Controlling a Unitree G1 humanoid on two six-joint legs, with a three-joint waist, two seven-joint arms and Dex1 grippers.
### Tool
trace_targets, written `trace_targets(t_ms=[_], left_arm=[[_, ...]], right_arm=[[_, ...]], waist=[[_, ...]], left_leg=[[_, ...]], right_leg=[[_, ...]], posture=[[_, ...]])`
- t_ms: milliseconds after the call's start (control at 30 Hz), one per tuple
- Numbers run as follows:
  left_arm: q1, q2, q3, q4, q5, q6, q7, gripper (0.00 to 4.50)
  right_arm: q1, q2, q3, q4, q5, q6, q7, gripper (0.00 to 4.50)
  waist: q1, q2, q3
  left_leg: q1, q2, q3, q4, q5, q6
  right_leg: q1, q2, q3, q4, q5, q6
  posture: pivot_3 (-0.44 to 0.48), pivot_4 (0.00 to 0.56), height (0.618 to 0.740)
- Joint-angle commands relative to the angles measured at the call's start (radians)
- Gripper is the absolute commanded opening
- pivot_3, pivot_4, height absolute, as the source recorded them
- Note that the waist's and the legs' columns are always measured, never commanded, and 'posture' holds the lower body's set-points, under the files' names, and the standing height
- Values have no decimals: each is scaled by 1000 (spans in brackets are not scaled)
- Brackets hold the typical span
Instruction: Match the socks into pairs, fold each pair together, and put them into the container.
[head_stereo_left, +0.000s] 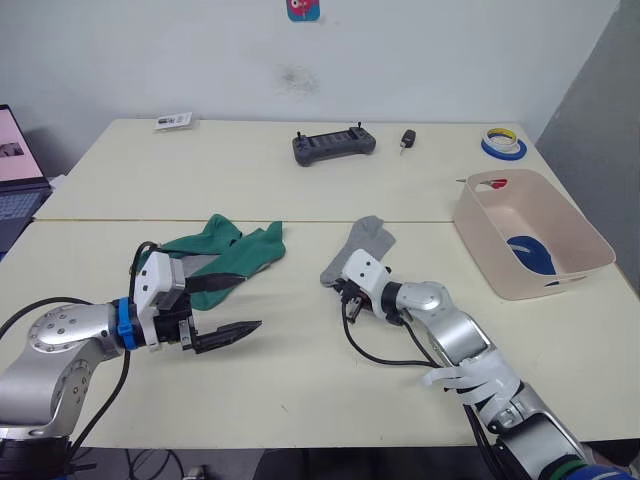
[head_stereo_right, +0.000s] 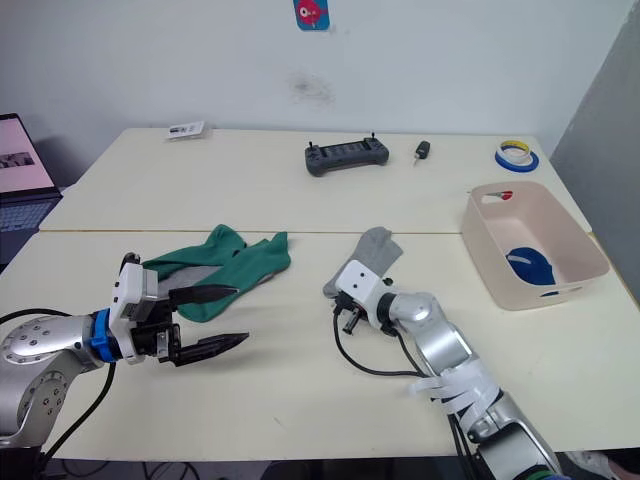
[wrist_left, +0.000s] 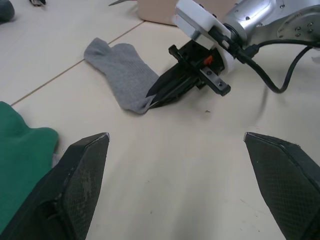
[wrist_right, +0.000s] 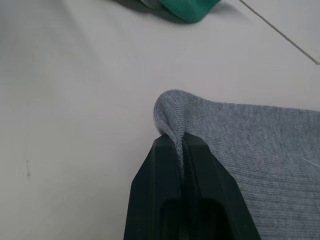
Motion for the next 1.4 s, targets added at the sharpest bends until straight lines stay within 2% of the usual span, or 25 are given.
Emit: trace_targets(t_ms=[33, 133, 267, 533, 633, 667, 700, 800, 833, 933, 1067, 1233, 1333, 1400], left_arm=[[-13, 18, -30, -7, 38, -57, -34, 4500], [-45, 14, -74, -9, 73, -90, -45, 4500], [-76, 22, -106, 7, 109, -137, -70, 4500], [-84, 77, -126, 62, 177, -244, -146, 4500], [-82, 86, -129, 74, 190, -282, -162, 4500], [-83, 87, -133, 74, 194, -295, -168, 4500], [-83, 87, -136, 74, 198, -305, -172, 4500], [-74, 87, -159, 75, 221, -349, -187, 4500], [-71, 85, -173, 79, 236, -375, -191, 4500], [-82, 70, -210, 95, 276, -434, -185, 4500], [-134, 19, -298, 131, 357, -523, -160, 4500], [-215, -53, -388, 221, 458, -630, -109, 4500], [-255, -75, -437, 279, 522, -682, -86, 3909], [-277, -81, -475, 323, 575, -715, -72, 3314]], right_arm=[[22, -24, -35, -125, 54, 66, 45, 47], [60, -38, -28, -228, 107, 162, 79, 47], [107, 7, 11, -300, 150, 253, 59, 47], [92, 174, 52, -191, 183, 313, -13, 47], [86, 194, 59, -181, 186, 297, -14, 47], [84, 192, 60, -188, 186, 292, -13, 582], [83, 190, 61, -194, 187, 289, -13, 826], [89, 129, 43, -281, 210, 325, 13, 1814], [92, 85, 42, -324, 214, 335, 34, 2257], [99, -41, 50, -417, 215, 321, 88, 3221], [141, -237, 17, -519, 212, 237, 162, 3221], [183, -318, -48, -586, 253, 230, 176, 3221], [201, -336, -72, -616, 272, 240, 167, 3266], [208, -346, -90, -633, 284, 244, 160, 3266]], waist=[[0, 0, 0], [0, 0, 0], [-2, 0, 0], [-8, 0, 0], [-8, 0, 0], [-8, 0, 0], [-8, 0, 0], [-6, 0, 0], [-6, 0, 0], [-1, 0, 0], [3, 0, 0], [-2, 0, 0], [-2, 0, 0], [-2, 0, 0]], left_leg=[[0, 0, 0, 0, 0, 0], [0, 0, 0, 0, 0, 0], [0, 0, -1, 0, 0, 0], [0, 1, -1, -1, 0, 0], [0, 1, -1, -1, 0, 0], [-1, 1, -1, -1, 0, 0], [-1, 1, -1, -1, 0, 0], [-1, 0, -1, -1, 0, 0], [-1, 0, -1, -1, 0, 0], [-2, 0, 0, 0, 0, 0], [-2, 0, -1, 0, 0, 1], [-2, 0, 0, 0, -1, 1], [-2, 0, -1, 0, -1, 1], [-2, 1, -1, 0, -1, 1]], right_leg=[[0, 0, 0, 0, 0, 0], [0, 0, 0, 0, 0, 0], [0, 1, 0, 0, 0, 0], [-2, 3, 1, 0, 0, 0], [-2, 3, 1, 0, 0, 0], [-2, 3, 1, 0, 0, 0], [-2, 3, 1, 0, 0, 0], [-2, 3, 1, 0, 0, 0], [-3, 2, 1, 0, 0, 0], [-3, 2, 1, 0, 0, 0], [-3, 2, 0, 0, 0, 0], [-2, 4, 2, 0, 0, 0], [-2, 5, 2, 0, 0, 0], [-2, 5, 2, 0, 0, 0]], posture=[[0, 150, 740], [0, 150, 740], [0, 150, 740], [0, 150, 740], [0, 150, 740], [0, 150, 740], [0, 150, 740], [0, 150, 740], [0, 150, 740], [0, 150, 740], [0, 150, 740], [0, 150, 740], [0, 150, 740], [0, 150, 740]])
